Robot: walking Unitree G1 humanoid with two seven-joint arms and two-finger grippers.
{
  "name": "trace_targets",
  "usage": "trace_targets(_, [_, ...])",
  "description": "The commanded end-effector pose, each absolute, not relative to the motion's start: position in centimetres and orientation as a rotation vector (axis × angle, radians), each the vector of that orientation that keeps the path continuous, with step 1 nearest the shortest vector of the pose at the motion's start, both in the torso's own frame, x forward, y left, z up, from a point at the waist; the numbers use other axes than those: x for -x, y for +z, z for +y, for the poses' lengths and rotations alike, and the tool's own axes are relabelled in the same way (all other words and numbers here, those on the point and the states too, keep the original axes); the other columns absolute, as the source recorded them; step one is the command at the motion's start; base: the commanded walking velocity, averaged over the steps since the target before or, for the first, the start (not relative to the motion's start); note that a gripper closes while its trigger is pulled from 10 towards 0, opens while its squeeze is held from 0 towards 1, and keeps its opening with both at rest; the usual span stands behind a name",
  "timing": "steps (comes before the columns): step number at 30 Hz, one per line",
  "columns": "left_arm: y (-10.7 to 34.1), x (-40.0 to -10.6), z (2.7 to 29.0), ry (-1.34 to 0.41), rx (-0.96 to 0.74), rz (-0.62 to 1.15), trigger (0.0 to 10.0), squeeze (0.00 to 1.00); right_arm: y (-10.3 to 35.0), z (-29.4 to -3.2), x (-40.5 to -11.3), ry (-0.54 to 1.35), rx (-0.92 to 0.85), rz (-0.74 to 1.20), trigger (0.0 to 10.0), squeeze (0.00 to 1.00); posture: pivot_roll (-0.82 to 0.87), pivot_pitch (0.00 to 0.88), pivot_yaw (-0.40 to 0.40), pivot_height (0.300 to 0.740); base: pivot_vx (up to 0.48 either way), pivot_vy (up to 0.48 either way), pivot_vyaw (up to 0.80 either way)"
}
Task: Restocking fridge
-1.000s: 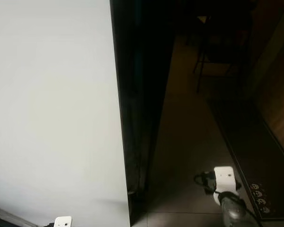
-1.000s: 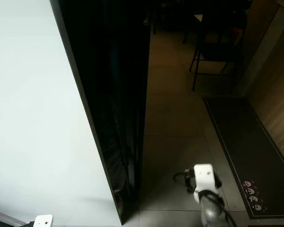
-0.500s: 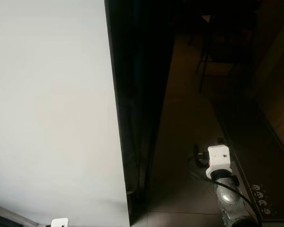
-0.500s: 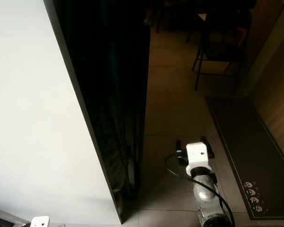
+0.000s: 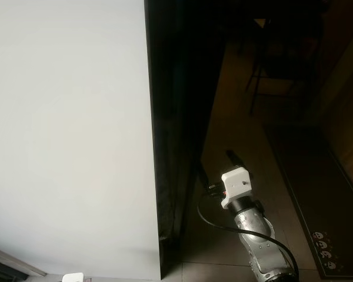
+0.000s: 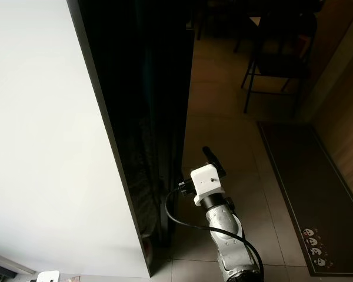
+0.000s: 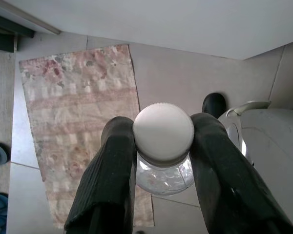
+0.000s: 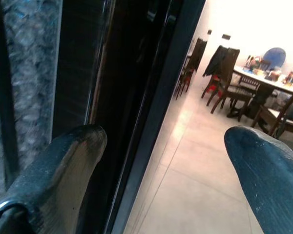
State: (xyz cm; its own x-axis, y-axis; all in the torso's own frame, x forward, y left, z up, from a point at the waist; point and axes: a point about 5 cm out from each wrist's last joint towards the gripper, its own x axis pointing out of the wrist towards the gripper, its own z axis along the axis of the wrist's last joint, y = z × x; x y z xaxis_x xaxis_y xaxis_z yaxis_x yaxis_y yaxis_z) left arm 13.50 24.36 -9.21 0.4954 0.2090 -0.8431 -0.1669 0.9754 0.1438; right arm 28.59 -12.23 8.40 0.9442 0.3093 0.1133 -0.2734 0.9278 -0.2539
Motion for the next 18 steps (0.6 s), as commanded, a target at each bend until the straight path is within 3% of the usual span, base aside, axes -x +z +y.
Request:
trace_targets(1, [-9.4, -13.2, 24.2, 0.230, -0.047, 1.041, 10.0, 0.00, 9.0, -11.9, -28.4, 0.326, 0.238, -0.167, 10.0, 0.00, 0.04, 0.000, -0.022, 0.740, 0.000, 0.000, 0.00])
trace_targets(4, [-9.4, -13.3, 24.1, 0.229, -0.047, 1.044, 10.0, 0.00, 9.0, -11.2, -27.7, 0.366, 0.194, -0.131, 10.0, 0.07, 0.03, 0.000, -0.026, 0.740, 0.000, 0.000, 0.00])
trace_targets(5, [-9.4, -13.4, 24.0, 0.226, -0.048, 1.043, 10.0, 0.00, 9.0, -11.1, -27.5, 0.375, 0.184, -0.124, 10.0, 0.91, 0.03, 0.000, -0.026, 0.740, 0.000, 0.000, 0.00])
trace_targets(6, [-9.4, -13.7, 23.6, 0.222, -0.047, 1.042, 10.0, 0.00, 9.1, -10.7, -27.3, 0.383, 0.175, -0.105, 10.0, 1.00, 0.03, 0.000, -0.029, 0.740, 0.000, 0.000, 0.00])
trace_targets(9, [-9.4, -13.9, 23.4, 0.219, -0.044, 1.039, 10.0, 0.00, 9.2, -10.3, -27.5, 0.383, 0.179, -0.098, 10.0, 1.00, 0.03, 0.000, -0.030, 0.740, 0.000, 0.000, 0.00])
trace_targets(10, [-9.4, -13.9, 23.3, 0.219, -0.043, 1.037, 10.0, 0.00, 9.2, -10.1, -28.2, 0.369, 0.161, -0.092, 10.0, 0.74, 0.03, 0.000, -0.031, 0.740, 0.000, 0.000, 0.00])
trace_targets(11, [-9.4, -13.9, 23.3, 0.219, -0.043, 1.037, 10.0, 0.00, 9.2, -10.1, -28.2, 0.369, 0.161, -0.092, 10.0, 0.74, 0.03, 0.000, -0.031, 0.740, 0.000, 0.000, 0.00])
trace_targets(12, [-9.4, -14.0, 23.2, 0.218, -0.042, 1.036, 10.0, 0.00, 9.4, -10.0, -28.7, 0.363, 0.142, -0.087, 10.0, 0.00, 0.03, 0.000, -0.031, 0.740, 0.000, 0.000, 0.00])
trace_targets(18, [-9.3, -14.2, 23.2, 0.204, -0.044, 1.029, 10.0, 0.00, 9.9, -8.6, -30.2, 0.444, 0.112, -0.058, 10.0, 0.00, 0.03, 0.000, -0.025, 0.740, 0.000, 0.000, 0.00])
